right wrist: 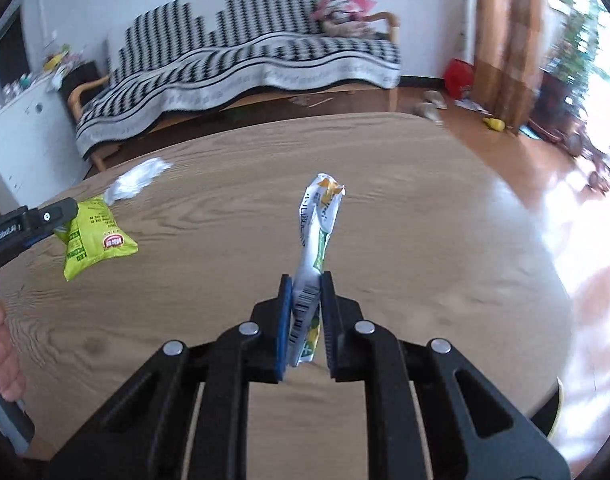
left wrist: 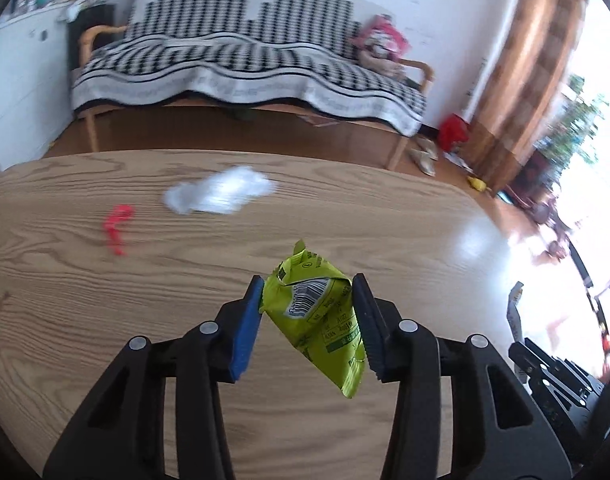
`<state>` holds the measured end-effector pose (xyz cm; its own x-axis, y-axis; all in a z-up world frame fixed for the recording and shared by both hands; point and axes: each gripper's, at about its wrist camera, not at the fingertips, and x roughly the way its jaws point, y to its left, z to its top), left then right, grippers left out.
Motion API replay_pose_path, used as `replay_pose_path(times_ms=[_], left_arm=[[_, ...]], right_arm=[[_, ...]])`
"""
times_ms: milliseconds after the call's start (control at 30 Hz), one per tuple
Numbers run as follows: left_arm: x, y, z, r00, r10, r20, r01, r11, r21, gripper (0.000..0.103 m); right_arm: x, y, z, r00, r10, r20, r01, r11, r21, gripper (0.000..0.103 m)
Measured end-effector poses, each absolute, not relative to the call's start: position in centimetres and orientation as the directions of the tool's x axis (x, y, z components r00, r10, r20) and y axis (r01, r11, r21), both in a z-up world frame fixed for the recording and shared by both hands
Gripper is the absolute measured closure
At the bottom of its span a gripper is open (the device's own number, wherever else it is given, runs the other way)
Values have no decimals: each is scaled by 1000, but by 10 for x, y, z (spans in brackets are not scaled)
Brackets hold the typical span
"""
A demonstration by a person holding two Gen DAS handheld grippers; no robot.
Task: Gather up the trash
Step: 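Grasp the yellow-green popcorn bag with the left tool while the right tool grasps the striped wrapper, then carry both items over the bin and open the right tool to drop the wrapper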
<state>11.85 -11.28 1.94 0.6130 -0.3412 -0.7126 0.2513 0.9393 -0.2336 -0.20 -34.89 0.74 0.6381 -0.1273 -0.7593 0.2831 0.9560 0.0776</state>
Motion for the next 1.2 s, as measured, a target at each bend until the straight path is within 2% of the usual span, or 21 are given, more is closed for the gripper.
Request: replay_pose_path(times_ms=[200, 233, 267, 400, 533, 667, 700, 767, 800, 833, 1033, 1200], left_arm=[[77, -206, 22, 560, -440, -702, 392, 887, -244, 59], [66, -228, 22, 542, -465, -700, 427, 870, -246, 76], [59, -243, 21, 525, -481, -703, 453, 856, -247, 84], [20, -307, 15, 456, -544, -705, 555, 792, -253, 84], [-8, -353, 6, 417, -572, -706, 623, 746, -237, 96], [-15, -373, -1, 376, -588, -716, 649, 719, -250, 96], [-12, -371, 0, 375, -595, -711, 651, 715, -254, 95], [-4, -370, 1, 388, -585, -712, 658, 717, -230, 68], [2, -368, 0, 400, -575, -713, 653, 725, -219, 19], [6, -365, -1, 423, -565, -708, 642, 738, -206, 6], [14, -379, -31, 458, -475, -752, 687, 726, -40, 6], [27, -389, -52, 414, -453, -789, 697, 716, -45, 6]], right_arm=[[-83, -436, 5, 616, -205, -761, 430, 897, 106, 88], [-101, -455, 2, 607, -222, -763, 462, 880, 112, 88], [-115, -468, 1, 601, -236, -764, 486, 866, 115, 88], [-167, -516, -6, 576, -277, -769, 569, 812, 134, 88], [-211, -554, -12, 560, -300, -772, 629, 760, 161, 88], [-244, -579, -12, 561, -307, -769, 655, 733, 185, 88], [-247, -582, -13, 559, -305, -771, 658, 729, 188, 88], [-251, -586, -16, 553, -299, -777, 659, 728, 188, 88], [-252, -588, -18, 551, -297, -780, 658, 729, 187, 88], [-249, -592, -18, 551, -293, -782, 655, 732, 188, 88], [-226, -586, -15, 568, -267, -779, 628, 752, 200, 88], [-220, -580, -16, 568, -254, -783, 609, 770, 191, 88]])
